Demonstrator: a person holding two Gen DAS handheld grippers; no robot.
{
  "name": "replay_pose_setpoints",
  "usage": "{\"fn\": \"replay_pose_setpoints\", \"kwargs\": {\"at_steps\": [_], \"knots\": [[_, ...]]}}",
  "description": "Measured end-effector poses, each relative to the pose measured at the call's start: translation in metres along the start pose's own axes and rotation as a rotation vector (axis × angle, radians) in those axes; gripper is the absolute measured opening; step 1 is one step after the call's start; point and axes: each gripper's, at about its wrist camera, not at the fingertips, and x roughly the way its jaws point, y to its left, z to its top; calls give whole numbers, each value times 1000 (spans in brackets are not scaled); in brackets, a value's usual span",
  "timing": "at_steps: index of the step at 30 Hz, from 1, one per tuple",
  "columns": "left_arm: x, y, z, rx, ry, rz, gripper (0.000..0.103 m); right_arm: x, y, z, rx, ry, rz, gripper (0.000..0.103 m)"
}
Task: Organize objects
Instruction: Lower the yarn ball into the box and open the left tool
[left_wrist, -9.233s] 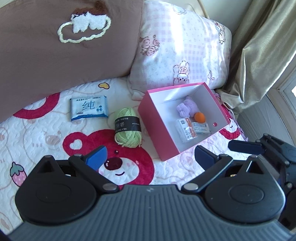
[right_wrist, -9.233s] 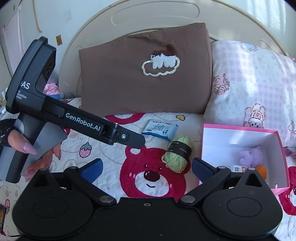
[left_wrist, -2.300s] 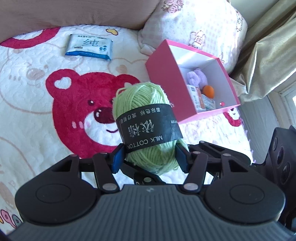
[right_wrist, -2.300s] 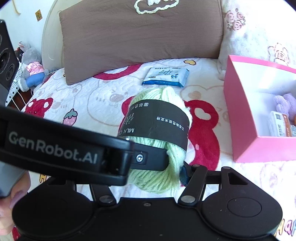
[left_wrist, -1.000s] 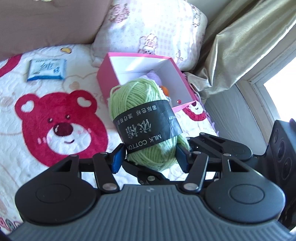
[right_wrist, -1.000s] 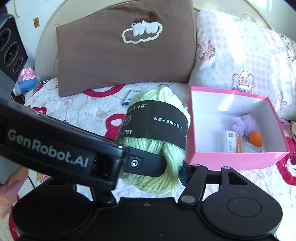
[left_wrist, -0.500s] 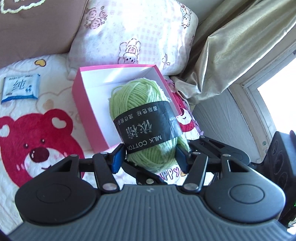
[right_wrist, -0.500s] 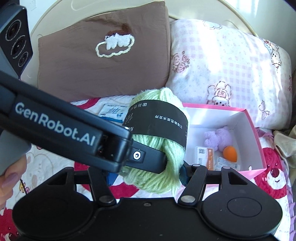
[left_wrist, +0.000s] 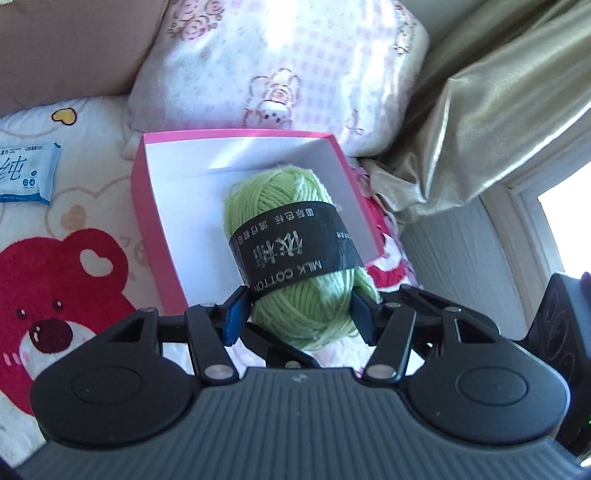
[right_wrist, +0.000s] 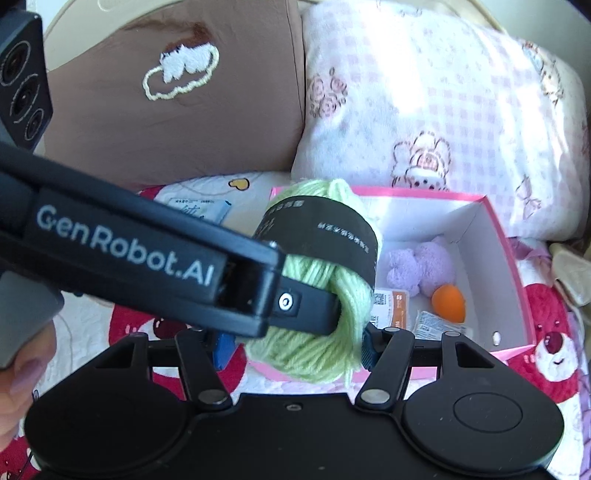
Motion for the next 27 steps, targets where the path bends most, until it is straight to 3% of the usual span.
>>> {"fn": "replay_pose_setpoints", "kwargs": {"at_steps": [6, 10, 12, 16, 27], "knots": [[22, -4, 12, 67, -48, 96, 54, 35, -8, -15, 51, 25, 86, 66], [47, 3, 17, -46, 61, 7, 43, 45, -7, -16, 71, -3, 112, 61], [52, 4, 18, -44, 29, 41, 42, 51, -10, -16, 70, 8, 83, 60], [59, 9, 14, -72, 50, 26, 42, 61, -23, -23, 95, 31, 78, 60], [55, 14, 3, 64, 1, 197, 42, 63, -22, -33, 53, 57, -6, 67]]}}
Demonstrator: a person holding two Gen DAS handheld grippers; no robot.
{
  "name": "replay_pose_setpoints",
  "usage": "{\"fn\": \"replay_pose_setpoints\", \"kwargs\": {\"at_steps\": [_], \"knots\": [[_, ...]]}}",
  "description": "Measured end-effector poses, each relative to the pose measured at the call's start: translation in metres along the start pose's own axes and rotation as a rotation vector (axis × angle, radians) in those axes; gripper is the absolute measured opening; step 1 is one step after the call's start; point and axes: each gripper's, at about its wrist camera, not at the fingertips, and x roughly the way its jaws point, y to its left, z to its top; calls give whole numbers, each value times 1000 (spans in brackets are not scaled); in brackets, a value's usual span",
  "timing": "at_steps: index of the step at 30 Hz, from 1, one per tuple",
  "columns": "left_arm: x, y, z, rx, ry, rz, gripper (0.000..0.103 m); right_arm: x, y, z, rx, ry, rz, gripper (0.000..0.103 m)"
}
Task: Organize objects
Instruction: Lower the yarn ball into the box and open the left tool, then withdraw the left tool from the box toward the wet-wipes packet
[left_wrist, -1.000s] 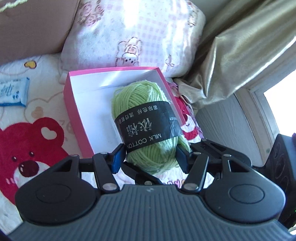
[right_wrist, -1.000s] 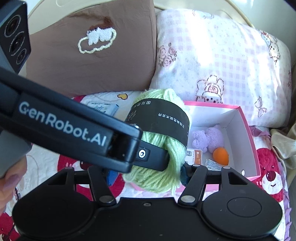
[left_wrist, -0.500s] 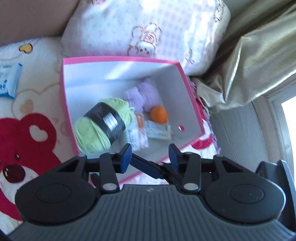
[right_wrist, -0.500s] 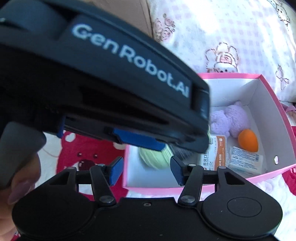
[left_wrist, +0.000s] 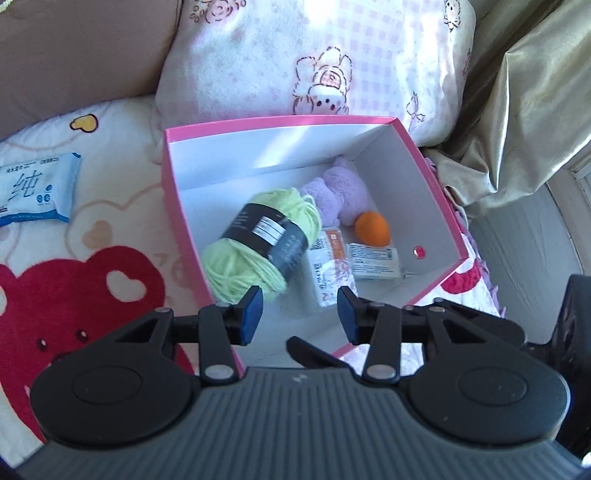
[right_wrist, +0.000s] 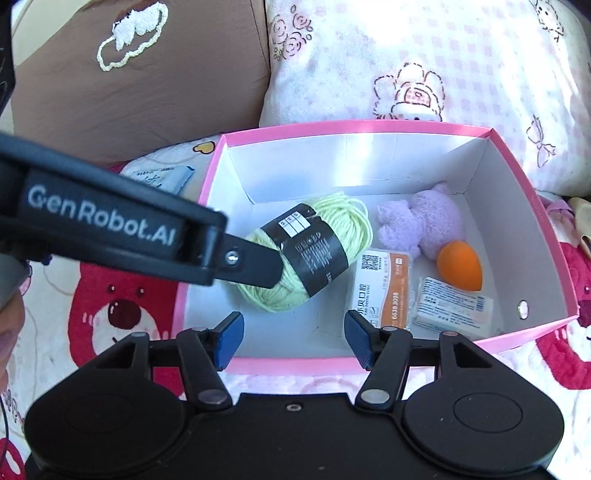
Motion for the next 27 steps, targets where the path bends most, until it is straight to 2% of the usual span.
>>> {"fn": "replay_pose_setpoints", "kwargs": {"at_steps": [6, 9, 13, 16, 27], "knots": [[-20, 2, -6, 17, -30, 16, 46, -15, 2, 8, -28, 3, -56, 72], [-31, -2, -12, 43, -27, 59, 47, -35, 6, 1, -45, -12, -73, 75], [-45, 1, -18, 21, 5, 51, 50, -52, 13, 1, -53, -25, -82, 79], [-60, -1, -23, 50, -9, 77, 53, -68, 23, 2, -71, -36, -103, 81], [-99, 12, -41, 51, -7, 79, 57, -107, 57, 1, -100, -50, -90, 87]]}}
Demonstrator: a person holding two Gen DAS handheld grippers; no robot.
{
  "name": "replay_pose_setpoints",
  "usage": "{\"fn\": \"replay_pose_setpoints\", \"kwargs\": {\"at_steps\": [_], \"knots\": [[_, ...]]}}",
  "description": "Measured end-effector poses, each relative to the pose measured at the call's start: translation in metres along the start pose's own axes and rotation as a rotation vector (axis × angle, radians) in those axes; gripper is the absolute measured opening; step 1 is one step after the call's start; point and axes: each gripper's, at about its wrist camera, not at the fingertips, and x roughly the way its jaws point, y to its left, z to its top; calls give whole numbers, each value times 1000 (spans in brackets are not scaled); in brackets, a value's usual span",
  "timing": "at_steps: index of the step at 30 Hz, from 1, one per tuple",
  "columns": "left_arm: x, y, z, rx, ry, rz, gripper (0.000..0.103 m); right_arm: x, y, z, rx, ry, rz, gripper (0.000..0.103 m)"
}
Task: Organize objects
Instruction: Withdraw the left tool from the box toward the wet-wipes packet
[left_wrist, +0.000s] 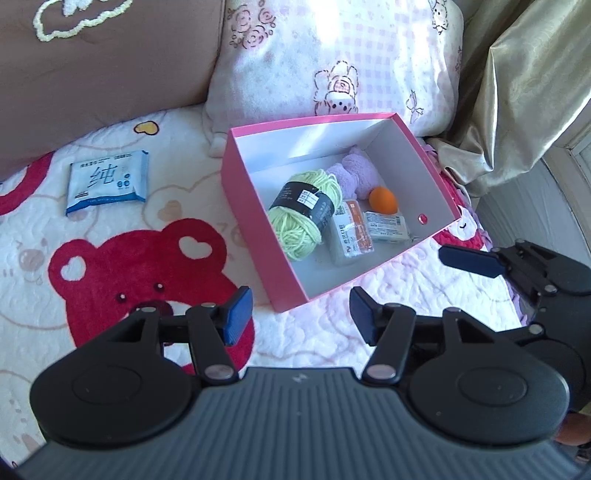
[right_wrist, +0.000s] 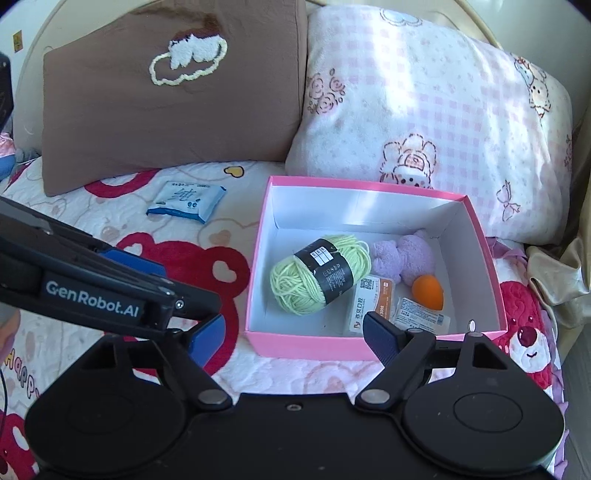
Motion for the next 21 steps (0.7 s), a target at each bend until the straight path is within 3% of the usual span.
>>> {"fn": "replay_pose_setpoints", "kwargs": {"at_steps": [7, 21], "knots": [[-21, 13, -13, -6, -26, 44, 61, -16, 12, -1, 32, 21, 11, 93], [-50, 56, -37, -35, -41, 99, 92, -48, 45, 0, -62, -36, 5, 93]]}}
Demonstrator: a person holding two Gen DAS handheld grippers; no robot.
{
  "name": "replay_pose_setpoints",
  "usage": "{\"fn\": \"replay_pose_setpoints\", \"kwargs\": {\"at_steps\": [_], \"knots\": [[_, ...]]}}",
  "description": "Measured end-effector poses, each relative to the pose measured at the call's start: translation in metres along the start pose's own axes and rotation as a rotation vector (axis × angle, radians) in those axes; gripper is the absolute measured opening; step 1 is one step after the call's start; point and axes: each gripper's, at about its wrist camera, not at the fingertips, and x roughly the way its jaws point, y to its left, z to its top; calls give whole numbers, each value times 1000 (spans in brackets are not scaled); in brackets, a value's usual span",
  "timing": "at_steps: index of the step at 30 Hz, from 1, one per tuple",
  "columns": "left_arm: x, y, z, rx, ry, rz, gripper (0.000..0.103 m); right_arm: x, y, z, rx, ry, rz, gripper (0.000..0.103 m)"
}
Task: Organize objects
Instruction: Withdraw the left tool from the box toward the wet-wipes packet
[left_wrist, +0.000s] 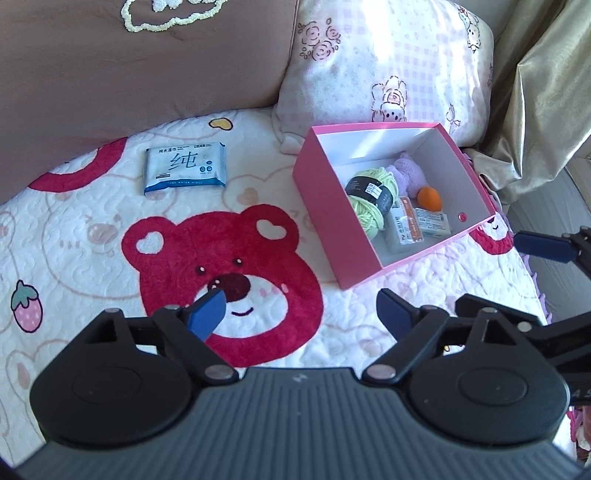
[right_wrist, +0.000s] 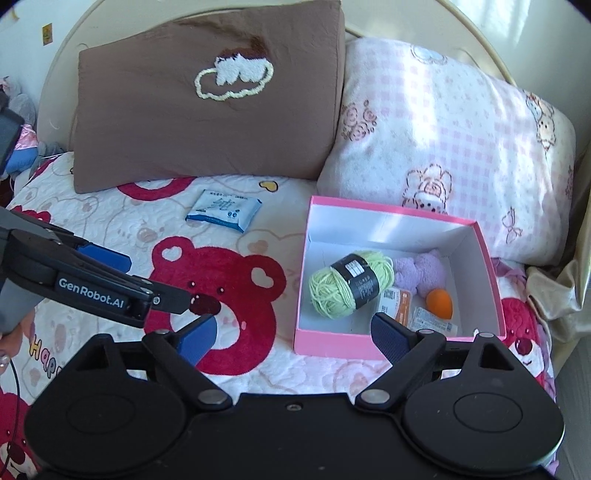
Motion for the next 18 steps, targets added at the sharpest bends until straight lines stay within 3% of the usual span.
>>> {"fn": "replay_pose_setpoints", "kwargs": {"at_steps": [10, 18], "knots": [[-3, 41, 4, -60, 11, 42, 94, -4, 24, 13, -16, -59, 62, 93], [-16, 77, 9, -61, -59, 65, 94, 11, 37, 34, 7, -177, 131, 93]]}}
